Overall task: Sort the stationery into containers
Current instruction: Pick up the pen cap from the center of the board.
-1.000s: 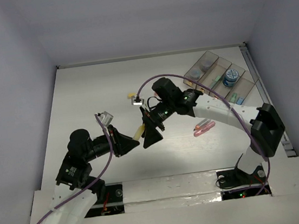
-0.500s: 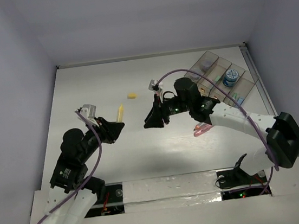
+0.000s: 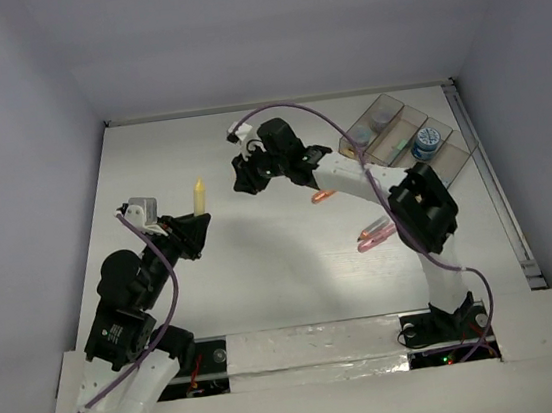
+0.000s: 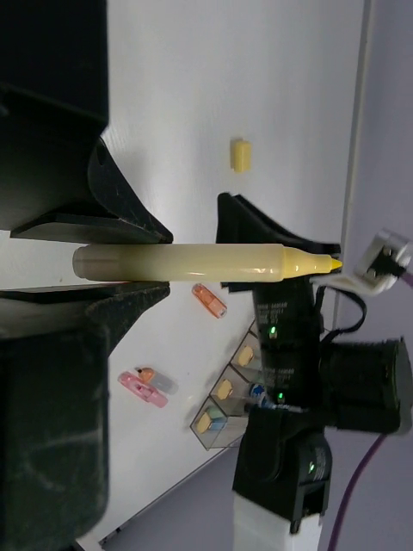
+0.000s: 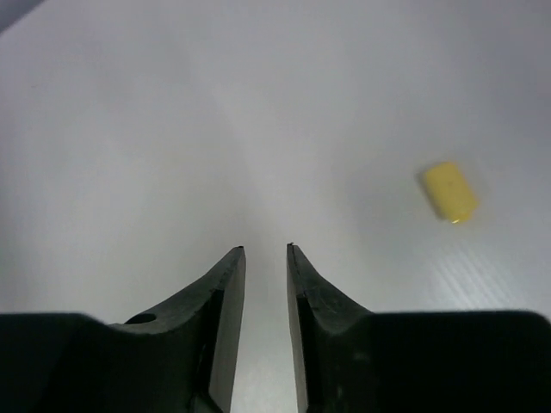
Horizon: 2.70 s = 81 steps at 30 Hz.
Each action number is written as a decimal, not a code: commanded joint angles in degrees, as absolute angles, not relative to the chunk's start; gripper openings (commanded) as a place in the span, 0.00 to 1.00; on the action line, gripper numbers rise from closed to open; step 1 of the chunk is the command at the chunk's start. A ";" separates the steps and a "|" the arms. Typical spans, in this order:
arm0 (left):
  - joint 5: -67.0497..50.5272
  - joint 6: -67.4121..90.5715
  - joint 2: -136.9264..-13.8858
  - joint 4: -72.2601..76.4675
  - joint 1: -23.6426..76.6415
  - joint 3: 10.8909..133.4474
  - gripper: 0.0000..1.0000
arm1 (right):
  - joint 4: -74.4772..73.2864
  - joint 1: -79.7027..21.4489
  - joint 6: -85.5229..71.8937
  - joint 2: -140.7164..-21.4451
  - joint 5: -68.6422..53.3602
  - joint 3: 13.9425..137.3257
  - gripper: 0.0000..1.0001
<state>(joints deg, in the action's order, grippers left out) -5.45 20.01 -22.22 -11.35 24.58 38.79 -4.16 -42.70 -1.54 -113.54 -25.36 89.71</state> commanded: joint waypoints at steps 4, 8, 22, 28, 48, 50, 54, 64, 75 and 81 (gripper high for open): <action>-2.73 18.02 -21.88 -8.35 25.84 39.99 0.00 | -19.23 -42.45 14.23 -126.62 -10.82 109.23 0.49; -3.78 18.02 -22.24 -7.82 25.84 39.90 0.00 | -25.83 -42.45 20.28 -134.81 -6.17 120.91 0.70; -4.22 17.84 -22.41 -7.73 25.84 39.99 0.00 | -34.01 -39.64 27.25 -148.27 -7.73 139.74 0.78; -4.22 17.75 -22.50 -7.65 25.84 39.90 0.00 | -33.84 -39.64 28.56 -151.25 -6.59 141.33 0.75; -4.13 17.67 -22.24 -7.73 25.84 39.99 0.00 | -30.85 -39.64 24.96 -154.86 -15.12 143.44 0.59; -4.13 17.58 -22.32 -7.73 25.84 39.99 0.00 | -30.50 -39.64 24.79 -154.43 -14.94 142.65 0.53; -4.22 17.67 -22.24 -7.65 25.84 39.90 0.00 | -28.57 -39.64 24.26 -152.58 -14.07 139.23 0.38; -7.38 18.72 -24.08 -6.77 25.22 39.46 0.00 | -11.89 -39.64 13.46 -137.13 -13.89 119.82 0.00; -18.97 26.80 -30.58 0.34 24.70 36.30 0.00 | 23.27 -39.64 -15.07 -98.11 -4.94 70.70 0.00; -23.63 32.07 -33.57 11.50 25.83 31.73 0.00 | 27.69 -39.64 -33.02 -83.51 1.93 54.34 0.00</action>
<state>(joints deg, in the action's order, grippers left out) -18.70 28.10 -32.40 1.19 25.10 33.26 20.40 -39.42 -19.84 -85.82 -3.18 59.31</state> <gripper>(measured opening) 0.149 0.333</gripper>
